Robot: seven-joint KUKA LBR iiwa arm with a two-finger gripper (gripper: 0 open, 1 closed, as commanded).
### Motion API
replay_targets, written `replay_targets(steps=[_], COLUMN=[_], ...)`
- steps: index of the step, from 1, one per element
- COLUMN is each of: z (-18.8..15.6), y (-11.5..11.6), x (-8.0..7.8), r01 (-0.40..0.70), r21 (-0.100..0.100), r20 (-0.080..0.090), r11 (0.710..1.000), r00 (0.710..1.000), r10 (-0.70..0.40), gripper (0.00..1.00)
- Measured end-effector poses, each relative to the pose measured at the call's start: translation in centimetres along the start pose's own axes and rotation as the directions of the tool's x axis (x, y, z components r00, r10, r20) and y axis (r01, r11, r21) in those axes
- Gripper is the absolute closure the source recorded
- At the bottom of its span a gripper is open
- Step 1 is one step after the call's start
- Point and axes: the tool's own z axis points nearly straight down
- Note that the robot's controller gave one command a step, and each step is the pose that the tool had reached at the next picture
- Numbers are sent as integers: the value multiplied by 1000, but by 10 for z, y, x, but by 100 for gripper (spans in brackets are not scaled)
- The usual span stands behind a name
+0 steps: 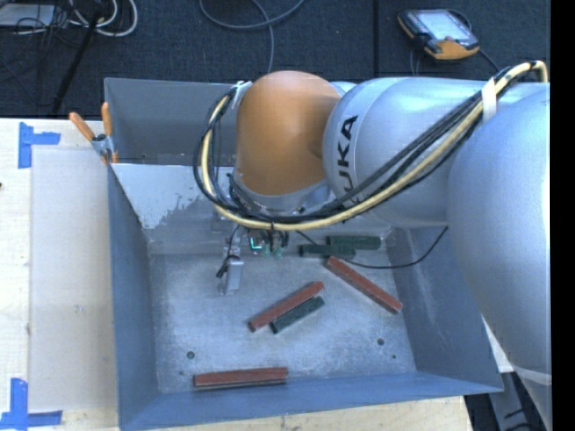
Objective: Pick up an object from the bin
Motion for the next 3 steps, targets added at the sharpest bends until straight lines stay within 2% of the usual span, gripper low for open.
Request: replay_targets(steps=[1,2,3], z=[-5,15,66], y=[-1,-8,-42], x=[-2,11,40], r01=[-3,99,224], r21=[-1,-2,1], r20=[7,16,8], r11=[1000,995,975], r00=[1000,995,975], r10=[3,-99,-224], gripper=[0,0,0])
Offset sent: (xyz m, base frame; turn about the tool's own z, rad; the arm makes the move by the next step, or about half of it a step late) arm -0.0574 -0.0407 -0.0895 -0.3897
